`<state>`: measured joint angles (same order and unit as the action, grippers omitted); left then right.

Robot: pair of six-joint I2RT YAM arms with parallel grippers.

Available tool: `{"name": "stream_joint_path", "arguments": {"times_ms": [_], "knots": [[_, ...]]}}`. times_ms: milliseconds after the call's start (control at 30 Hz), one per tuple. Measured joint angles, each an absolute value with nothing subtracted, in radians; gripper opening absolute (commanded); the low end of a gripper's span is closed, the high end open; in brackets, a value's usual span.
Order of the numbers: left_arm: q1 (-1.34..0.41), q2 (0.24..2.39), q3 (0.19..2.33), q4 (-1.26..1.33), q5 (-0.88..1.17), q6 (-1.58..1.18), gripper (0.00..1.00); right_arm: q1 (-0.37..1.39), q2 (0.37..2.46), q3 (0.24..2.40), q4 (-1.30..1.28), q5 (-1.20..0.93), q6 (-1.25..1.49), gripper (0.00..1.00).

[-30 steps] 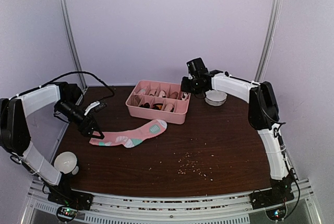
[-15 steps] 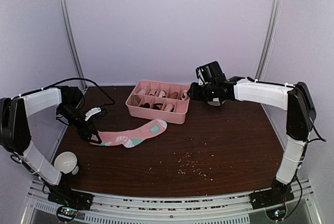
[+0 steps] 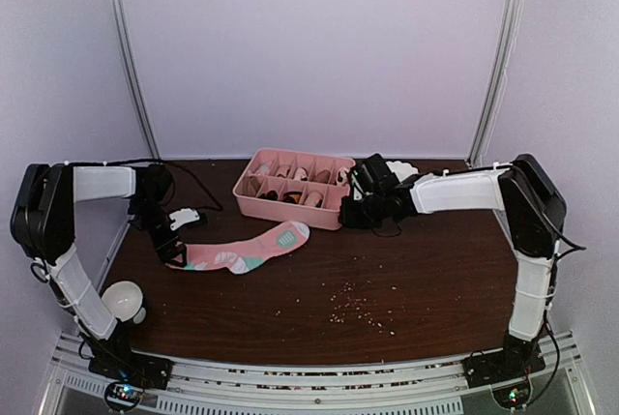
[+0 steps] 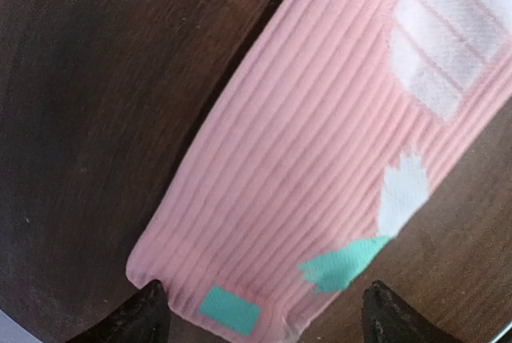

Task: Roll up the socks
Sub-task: Move the sock to the center of the board.

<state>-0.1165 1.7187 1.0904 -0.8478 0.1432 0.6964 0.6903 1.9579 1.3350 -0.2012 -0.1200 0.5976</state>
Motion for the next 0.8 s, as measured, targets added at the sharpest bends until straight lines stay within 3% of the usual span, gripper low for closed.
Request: {"name": "stream_joint_path", "arguments": {"times_ms": [167, 333, 600, 800], "knots": [[-0.218, 1.792, 1.095, -0.795, 0.016, 0.673, 0.85, 0.690, 2.034, 1.491, -0.251, -0.138, 0.571, 0.15], [-0.292, 1.809, 1.127, -0.803, -0.027, 0.669, 0.81, 0.690, 2.049, 1.493, -0.243, -0.158, 0.556, 0.22], [-0.429, 1.814, 1.130, -0.916, 0.080, 0.690, 0.78, 0.765, 1.909, 1.254, -0.178, -0.121, 0.571, 0.25], [-0.582, 1.806, 1.119, -0.999, 0.206, 0.731, 0.79, 0.904, 1.918, 1.286, -0.145, -0.115, 0.554, 0.23]]}}
